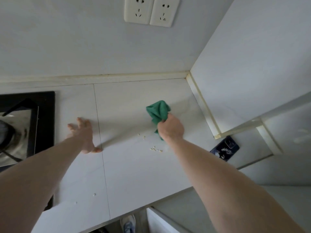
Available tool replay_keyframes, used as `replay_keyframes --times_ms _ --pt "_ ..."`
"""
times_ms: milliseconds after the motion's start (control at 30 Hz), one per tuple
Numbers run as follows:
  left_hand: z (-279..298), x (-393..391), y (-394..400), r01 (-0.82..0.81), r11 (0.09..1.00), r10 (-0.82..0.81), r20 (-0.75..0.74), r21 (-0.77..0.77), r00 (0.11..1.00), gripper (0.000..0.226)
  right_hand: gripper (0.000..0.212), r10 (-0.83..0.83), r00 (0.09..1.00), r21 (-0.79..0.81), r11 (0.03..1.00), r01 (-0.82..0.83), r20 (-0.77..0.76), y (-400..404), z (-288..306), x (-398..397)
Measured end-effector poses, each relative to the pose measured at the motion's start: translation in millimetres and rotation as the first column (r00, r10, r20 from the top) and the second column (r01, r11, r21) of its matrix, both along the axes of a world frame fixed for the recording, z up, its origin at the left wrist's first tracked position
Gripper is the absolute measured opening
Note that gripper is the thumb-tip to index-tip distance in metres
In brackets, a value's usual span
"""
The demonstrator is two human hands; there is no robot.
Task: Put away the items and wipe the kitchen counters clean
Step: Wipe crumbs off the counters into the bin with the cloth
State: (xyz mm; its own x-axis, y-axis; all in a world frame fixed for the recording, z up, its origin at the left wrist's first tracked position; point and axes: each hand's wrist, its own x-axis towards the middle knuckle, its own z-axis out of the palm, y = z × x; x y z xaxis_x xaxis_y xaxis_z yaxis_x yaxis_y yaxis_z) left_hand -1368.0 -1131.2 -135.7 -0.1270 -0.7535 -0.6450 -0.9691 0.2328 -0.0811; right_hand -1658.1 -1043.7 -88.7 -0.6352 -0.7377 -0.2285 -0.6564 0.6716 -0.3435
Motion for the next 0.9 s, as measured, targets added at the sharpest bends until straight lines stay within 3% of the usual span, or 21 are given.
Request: replay_keyframes --times_ms 200,333,500,700,767,900 --pt "-8 0 -1 0.002 1.000 -0.002 -0.026 -0.021 1.000 0.151 0.028 -0.178 0.970 0.058 0.980 0.189 -0.164 26 -11 -119" --pt "-11 -1 -2 -0.006 1.000 0.006 -0.021 -0.007 1.000 0.149 0.044 -0.138 0.973 0.184 0.968 0.172 -0.186 45 -51 -145" --pt "-12 -3 -3 -0.016 1.000 0.016 -0.012 0.018 1.000 0.148 0.050 -0.188 0.968 0.179 0.960 0.217 -0.166 34 -63 -64" --pt "-14 2 -3 -0.004 1.000 0.003 -0.024 -0.014 1.000 0.152 0.043 0.211 0.978 0.078 0.975 -0.210 0.001 10 -54 97" --pt "-11 2 -3 -0.014 1.000 0.014 -0.044 -0.012 0.999 0.152 0.039 0.259 0.965 0.010 0.966 -0.260 0.049 0 -45 104" --pt "-7 0 0 -0.026 1.000 0.027 -0.038 0.011 0.999 0.150 0.041 0.158 0.985 -0.135 0.980 -0.148 0.068 -23 -24 52"
